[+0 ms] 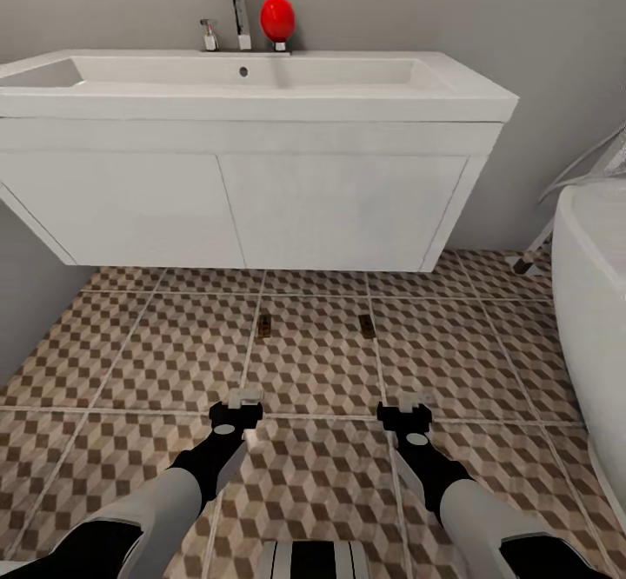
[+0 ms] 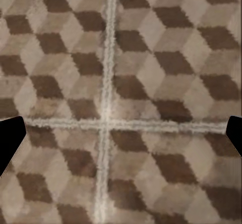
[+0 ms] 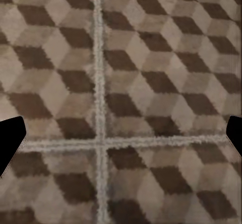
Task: Take the four mousetraps from the cabinet in the bathroom and place them on the bathroom floor. Make sure all four end up on the same floor surface, and ensure that at least two of them are either under or directly next to the same bathroom sink.
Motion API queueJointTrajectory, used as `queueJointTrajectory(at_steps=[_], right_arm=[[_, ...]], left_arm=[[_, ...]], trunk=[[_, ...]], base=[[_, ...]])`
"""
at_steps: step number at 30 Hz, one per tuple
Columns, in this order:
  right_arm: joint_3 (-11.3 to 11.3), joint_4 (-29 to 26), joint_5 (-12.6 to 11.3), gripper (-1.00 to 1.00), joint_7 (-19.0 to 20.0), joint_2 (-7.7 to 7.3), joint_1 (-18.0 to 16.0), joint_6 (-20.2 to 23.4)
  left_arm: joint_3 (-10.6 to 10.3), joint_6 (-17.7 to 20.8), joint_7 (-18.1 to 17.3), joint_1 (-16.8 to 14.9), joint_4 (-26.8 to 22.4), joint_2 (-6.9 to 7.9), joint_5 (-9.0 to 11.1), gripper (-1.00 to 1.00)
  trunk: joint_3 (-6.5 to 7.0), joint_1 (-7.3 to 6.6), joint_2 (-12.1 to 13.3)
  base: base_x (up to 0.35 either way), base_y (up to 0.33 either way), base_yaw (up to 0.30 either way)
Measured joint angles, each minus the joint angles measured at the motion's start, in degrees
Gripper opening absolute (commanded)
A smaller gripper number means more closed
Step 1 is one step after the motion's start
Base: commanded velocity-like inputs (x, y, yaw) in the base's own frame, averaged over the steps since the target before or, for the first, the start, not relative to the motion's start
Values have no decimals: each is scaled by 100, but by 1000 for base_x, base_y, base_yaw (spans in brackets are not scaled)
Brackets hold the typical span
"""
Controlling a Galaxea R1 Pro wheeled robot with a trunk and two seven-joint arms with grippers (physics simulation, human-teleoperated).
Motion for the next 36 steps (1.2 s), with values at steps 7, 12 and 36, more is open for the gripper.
queueJointTrajectory(at_steps=[7,12,36], right_arm=[[0,0,0,100,0,0,-2,0],[0,0,0,100,0,0,-1,0],[0,0,0,100,0,6,-1,0]], left_arm=[[0,-8,0,0,0,-1,1,100],[0,-12,0,0,0,-1,4,100],[0,-14,0,0,0,-2,7,100]], trunk=[[155,-18,9],[266,-31,16],[798,-93,48]], base=[[0,0,0],[0,0,0],[0,0,0]])
